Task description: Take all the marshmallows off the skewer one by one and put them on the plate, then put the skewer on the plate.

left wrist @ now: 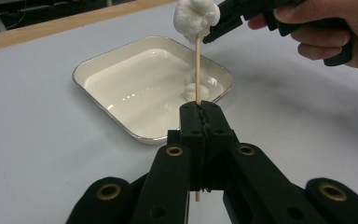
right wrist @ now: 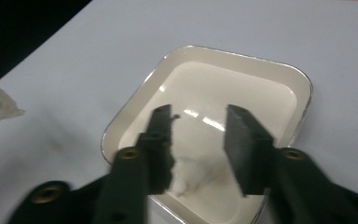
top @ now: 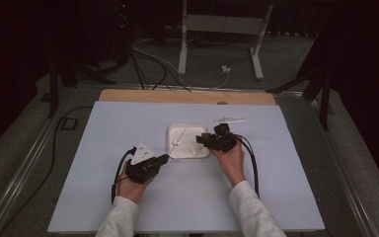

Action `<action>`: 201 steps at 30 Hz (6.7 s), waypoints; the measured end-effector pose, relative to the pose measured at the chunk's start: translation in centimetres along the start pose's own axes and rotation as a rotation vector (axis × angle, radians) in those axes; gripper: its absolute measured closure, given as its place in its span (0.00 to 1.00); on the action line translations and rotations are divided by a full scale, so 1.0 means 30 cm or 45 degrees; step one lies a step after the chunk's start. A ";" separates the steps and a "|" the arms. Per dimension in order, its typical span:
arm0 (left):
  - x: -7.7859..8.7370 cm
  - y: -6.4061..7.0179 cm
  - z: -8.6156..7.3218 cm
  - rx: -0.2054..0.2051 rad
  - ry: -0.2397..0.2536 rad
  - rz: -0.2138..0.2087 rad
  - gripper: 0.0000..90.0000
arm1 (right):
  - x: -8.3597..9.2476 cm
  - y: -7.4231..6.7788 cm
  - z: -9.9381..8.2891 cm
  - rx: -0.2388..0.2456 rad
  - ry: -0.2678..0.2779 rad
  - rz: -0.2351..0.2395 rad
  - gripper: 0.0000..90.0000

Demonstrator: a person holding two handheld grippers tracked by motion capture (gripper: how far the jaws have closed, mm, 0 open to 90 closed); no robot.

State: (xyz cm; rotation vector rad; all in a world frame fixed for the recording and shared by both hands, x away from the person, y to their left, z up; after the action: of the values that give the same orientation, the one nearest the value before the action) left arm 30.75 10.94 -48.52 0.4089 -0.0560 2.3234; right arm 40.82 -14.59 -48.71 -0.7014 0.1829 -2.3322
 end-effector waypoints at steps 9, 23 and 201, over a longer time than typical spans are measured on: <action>-0.001 -0.002 0.000 0.010 0.004 0.001 1.00 | 0.013 -0.019 0.003 -0.014 0.005 0.043 0.39; -0.003 -0.003 0.003 0.031 0.018 -0.001 1.00 | 0.044 -0.102 0.028 -0.077 0.060 0.274 0.29; -0.205 -0.066 0.083 0.318 0.114 0.160 1.00 | 0.230 -0.057 -0.080 0.077 0.144 0.092 0.02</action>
State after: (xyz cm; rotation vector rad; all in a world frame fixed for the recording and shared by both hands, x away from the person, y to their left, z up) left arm 36.88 7.73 -48.23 0.4345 0.2616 2.4790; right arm 34.27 -17.94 -47.19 -0.5248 0.1843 -2.2992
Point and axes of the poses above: each handheld gripper's, and its own axes: x roughly backward along the jaws, z roughly out of its top, y roughly to its right, the point moved 2 cm from there along -x, roughly forward along the jaws, and after that the axes turned 12 degrees about y, right-handed, at the moved point
